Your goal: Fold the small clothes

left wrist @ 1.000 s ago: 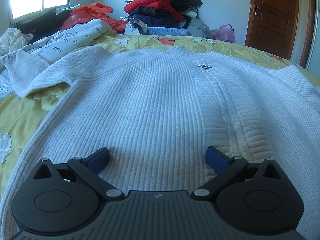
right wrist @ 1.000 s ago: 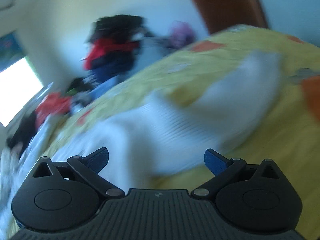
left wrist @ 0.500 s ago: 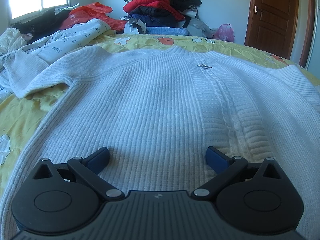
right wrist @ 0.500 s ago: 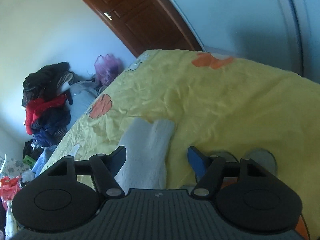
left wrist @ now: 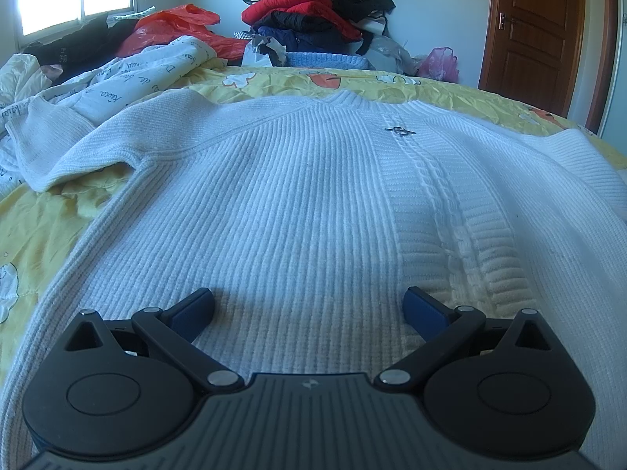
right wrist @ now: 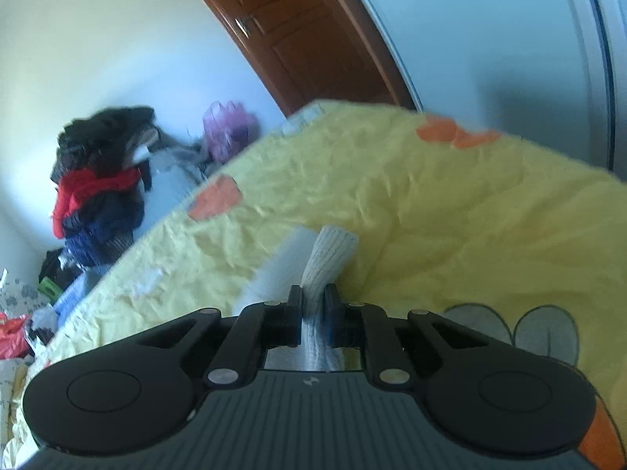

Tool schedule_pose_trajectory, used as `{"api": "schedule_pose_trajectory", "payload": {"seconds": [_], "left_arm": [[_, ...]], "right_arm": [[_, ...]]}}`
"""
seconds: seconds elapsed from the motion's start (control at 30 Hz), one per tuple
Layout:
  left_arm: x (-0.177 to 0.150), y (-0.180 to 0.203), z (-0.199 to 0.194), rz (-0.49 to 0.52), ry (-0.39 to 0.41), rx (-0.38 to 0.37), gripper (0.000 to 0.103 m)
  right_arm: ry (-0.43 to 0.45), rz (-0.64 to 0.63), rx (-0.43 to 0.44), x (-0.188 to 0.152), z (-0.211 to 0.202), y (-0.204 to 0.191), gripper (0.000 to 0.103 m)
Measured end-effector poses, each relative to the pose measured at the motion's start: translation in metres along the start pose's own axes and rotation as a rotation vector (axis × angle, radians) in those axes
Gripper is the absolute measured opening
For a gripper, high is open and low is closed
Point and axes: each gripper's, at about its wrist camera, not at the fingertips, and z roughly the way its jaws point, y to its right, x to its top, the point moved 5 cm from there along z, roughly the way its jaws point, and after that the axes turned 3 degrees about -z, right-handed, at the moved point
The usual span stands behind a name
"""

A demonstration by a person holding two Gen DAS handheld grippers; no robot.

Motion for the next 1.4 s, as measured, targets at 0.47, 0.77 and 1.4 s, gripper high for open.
{"api": "schedule_pose_trajectory", "payload": {"seconds": [0.47,0.77,1.4], "left_arm": [[0.002,0.002,0.002,-0.005,0.002,-0.004,0.103],[0.002,0.002,0.002,-0.005,0.002,-0.005,0.103],[0.000,0.000,-0.003,-0.009,0.005,-0.006,0.103]], "right_arm": [[0.239,-0.037,0.471,0.010,-0.169,-0.153,0.013],[-0.252,-0.372,0.647,-0.191,-0.116,-0.306,0.019],[-0.394,0.507,0.423,-0.188,-0.064,-0.131,0.048]]}}
